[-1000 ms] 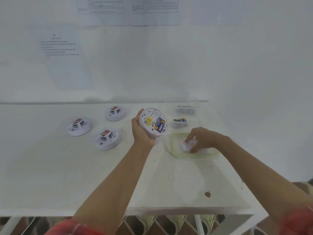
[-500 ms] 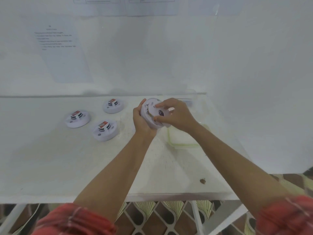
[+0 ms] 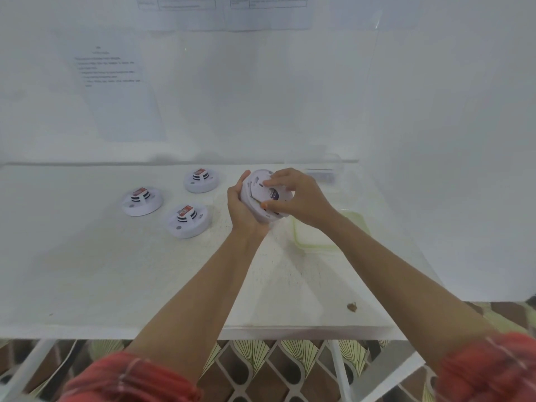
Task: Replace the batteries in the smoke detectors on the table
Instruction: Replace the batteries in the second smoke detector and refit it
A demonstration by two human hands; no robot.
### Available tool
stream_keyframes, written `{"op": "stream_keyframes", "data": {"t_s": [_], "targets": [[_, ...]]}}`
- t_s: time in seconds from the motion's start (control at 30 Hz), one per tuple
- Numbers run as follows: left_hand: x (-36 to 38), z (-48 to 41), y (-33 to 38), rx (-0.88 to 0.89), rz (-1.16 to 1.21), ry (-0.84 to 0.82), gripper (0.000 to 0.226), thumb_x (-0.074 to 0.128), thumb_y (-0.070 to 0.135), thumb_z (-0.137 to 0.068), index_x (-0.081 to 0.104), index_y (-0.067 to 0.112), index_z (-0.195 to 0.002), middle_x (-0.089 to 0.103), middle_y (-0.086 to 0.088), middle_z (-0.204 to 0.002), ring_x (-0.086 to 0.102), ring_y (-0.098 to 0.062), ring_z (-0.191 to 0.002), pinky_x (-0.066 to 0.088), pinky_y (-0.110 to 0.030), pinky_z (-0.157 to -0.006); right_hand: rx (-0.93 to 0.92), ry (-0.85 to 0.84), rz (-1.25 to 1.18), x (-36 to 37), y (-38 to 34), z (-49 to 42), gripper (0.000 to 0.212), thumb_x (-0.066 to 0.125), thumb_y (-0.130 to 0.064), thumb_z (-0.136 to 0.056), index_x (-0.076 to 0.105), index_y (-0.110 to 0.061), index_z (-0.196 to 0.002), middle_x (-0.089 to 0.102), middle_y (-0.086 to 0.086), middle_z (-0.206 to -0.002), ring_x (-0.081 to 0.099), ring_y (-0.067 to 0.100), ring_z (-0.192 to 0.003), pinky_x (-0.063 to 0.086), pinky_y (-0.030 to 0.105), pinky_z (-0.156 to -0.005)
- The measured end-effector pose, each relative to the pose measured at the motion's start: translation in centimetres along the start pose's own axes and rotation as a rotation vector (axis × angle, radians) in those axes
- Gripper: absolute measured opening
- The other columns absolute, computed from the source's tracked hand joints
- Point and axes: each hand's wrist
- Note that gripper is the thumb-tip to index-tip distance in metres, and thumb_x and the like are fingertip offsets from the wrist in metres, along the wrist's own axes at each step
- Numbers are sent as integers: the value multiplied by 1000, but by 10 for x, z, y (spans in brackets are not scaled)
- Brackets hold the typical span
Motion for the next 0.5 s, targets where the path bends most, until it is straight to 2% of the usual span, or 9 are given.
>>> {"op": "stream_keyframes", "data": {"t_s": [0.2,0.37,0.43,0.5], "targets": [[5,6,-3,15,0,20,65,49,35,-82,36,22,-144,51,-10,-121,55,-31,-103,47,-39,-85,-20,-1,2,-3,-5,2,42,81,-16,-67,70,-12,-107,59,3,-116,54,11,-105,43,22,-94],[12,13,-4,50,1,12,51,45,33,-85,47,22,-135,52,-11,-119,57,-30,-98,50,-37,-80,-17,-19,43,-6,-6,2,43,81,-17,-68,70,-12,-108,57,1,-117,49,4,-100,35,2,-79],[12,14,-5,55,3,30,43,44,32,-86,52,23,-128,54,-11,-117,57,-30,-97,49,-38,-81,-10,-31,49,-7,-6,3,43,81,-18,-69,69,-12,-109,56,1,-118,48,4,-101,34,2,-79],[12,15,-6,42,-13,56,53,47,33,-84,48,20,-136,54,-11,-119,56,-31,-102,47,-40,-85,-7,-45,48,-8,-6,4,42,80,-19,-70,69,-13,-110,54,2,-120,47,5,-103,34,5,-81]]}}
Point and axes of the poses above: each hand's wrist, its own z-axis away from the middle knuckle, its own x-axis out of the palm, y = z × x
